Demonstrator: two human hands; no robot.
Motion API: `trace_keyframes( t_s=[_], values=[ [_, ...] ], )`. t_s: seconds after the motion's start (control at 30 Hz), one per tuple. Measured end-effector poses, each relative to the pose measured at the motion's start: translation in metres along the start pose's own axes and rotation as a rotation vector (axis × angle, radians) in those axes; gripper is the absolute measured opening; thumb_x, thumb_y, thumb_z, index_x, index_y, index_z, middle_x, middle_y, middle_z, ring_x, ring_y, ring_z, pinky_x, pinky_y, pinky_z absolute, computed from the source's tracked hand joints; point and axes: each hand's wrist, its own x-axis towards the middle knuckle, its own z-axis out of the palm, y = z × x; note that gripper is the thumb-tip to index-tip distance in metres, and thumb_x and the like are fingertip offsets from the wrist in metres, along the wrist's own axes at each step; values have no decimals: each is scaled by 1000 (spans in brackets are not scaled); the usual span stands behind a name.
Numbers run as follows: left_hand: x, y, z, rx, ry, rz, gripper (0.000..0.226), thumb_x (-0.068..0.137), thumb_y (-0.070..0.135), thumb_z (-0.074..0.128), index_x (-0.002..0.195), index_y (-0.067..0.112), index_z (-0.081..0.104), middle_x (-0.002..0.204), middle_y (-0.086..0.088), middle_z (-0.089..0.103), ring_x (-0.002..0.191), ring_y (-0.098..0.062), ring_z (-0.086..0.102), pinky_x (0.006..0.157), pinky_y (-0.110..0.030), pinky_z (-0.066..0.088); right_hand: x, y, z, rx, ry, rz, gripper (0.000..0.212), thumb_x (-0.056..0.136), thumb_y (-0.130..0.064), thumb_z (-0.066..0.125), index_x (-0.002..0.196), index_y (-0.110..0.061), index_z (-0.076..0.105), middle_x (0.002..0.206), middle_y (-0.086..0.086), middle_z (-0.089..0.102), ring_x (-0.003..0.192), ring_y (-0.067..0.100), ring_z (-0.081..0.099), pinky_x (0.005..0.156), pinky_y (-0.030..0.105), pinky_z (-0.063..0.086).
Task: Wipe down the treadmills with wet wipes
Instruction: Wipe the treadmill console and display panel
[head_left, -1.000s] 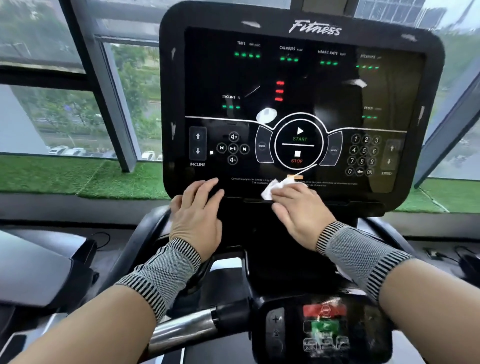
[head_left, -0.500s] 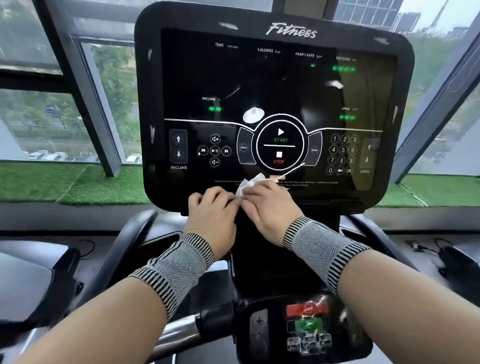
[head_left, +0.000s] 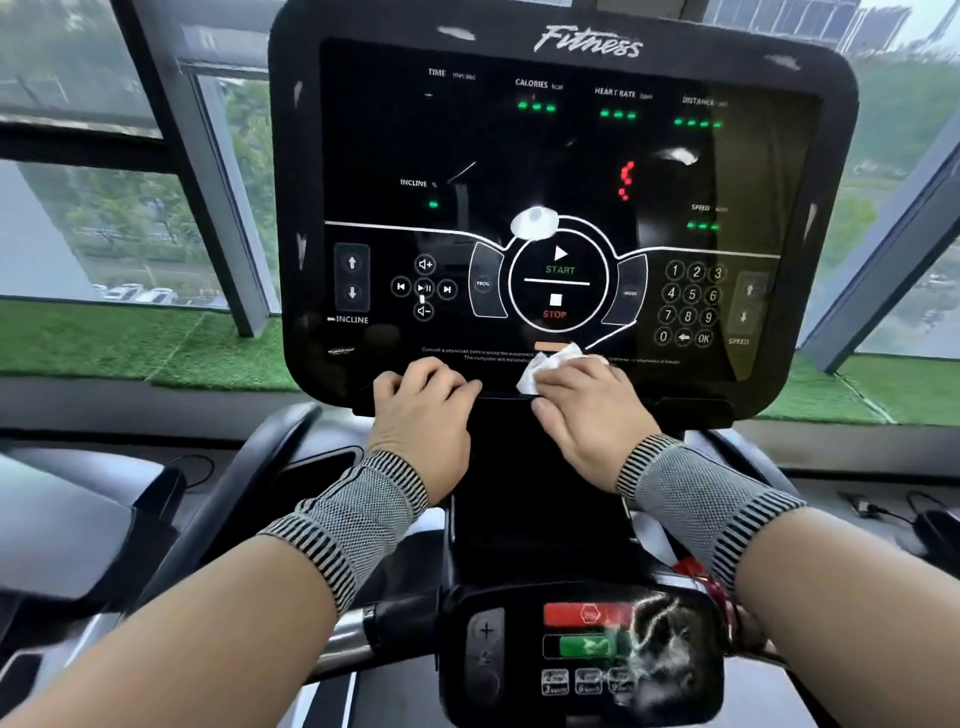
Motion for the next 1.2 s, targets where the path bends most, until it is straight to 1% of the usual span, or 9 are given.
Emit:
trace_keyframes(
  t_s=[0.17, 0.3, 0.37, 0.47, 0.63, 0.77, 0.9, 1.07, 1.2],
  values=[
    [4, 17, -2, 16, -37, -17, 56, 69, 30, 36, 113, 20, 68, 99, 6, 64, 108, -19, 42, 82, -38, 22, 6, -8, 3, -23, -17, -51, 88, 79, -56, -5, 131, -19, 55, 138, -11, 49, 132, 14, 31, 108, 35, 21],
    [5, 21, -2, 38, -119, -38, 53, 73, 26, 56, 125, 21, 61, 114, 6, 60, 118, -19, 37, 88, -41, 20, -5, 12, 0, -18, 1, -32, 85, 80, -57, -1, 128, -17, 58, 134, -10, 52, 130, 15, 33, 106, 34, 21],
    [5, 27, -2, 15, -142, -49, 54, 76, 25, 56, 129, 21, 58, 119, 6, 59, 121, -20, 39, 90, -41, 20, 1, -1, -1, -8, -12, -54, 85, 80, -56, -2, 126, -17, 58, 132, -9, 53, 129, 16, 34, 105, 34, 22],
    [7, 35, -2, 12, -127, -39, 53, 72, 25, 50, 123, 20, 62, 115, 4, 61, 116, -22, 42, 85, -42, 24, 1, 2, 2, -10, 2, -81, 83, 81, -55, -1, 127, -16, 57, 133, -8, 52, 129, 16, 34, 104, 35, 22],
    [9, 37, -1, 17, -113, -55, 54, 69, 22, 60, 123, 17, 62, 118, 3, 61, 118, -21, 37, 87, -45, 28, -5, 16, -2, -32, 4, -60, 82, 81, -56, -1, 122, -18, 60, 130, -11, 54, 127, 15, 36, 105, 35, 21],
    [11, 47, -3, 19, -134, -41, 53, 73, 23, 60, 126, 20, 60, 120, 4, 59, 121, -23, 40, 88, -42, 21, -4, 15, 1, -26, 1, -79, 81, 82, -55, -1, 125, -18, 57, 131, -9, 53, 128, 16, 36, 103, 36, 23],
    [13, 50, -5, 6, -129, -62, 54, 75, 22, 60, 129, 19, 58, 125, 3, 56, 123, -20, 33, 92, -45, 27, -16, 40, 1, -82, 42, -63, 75, 86, -54, 8, 119, -15, 63, 126, -7, 58, 124, 19, 42, 102, 38, 25],
    [14, 62, -10, 22, -195, -47, 58, 85, 26, 50, 142, 23, 43, 139, 7, 43, 134, -19, 25, 97, -40, 15, -8, 31, -3, -86, -19, -89, 81, 83, -55, 0, 123, -17, 59, 130, -10, 53, 126, 16, 38, 102, 37, 24],
    [18, 67, -11, -2, -203, -51, 59, 87, 26, 49, 145, 25, 38, 142, 9, 36, 135, -17, 16, 101, -41, 15, -27, 65, -6, -113, 51, -35, 75, 86, -54, 8, 115, -15, 66, 124, -7, 60, 122, 19, 45, 99, 40, 29]
  ],
)
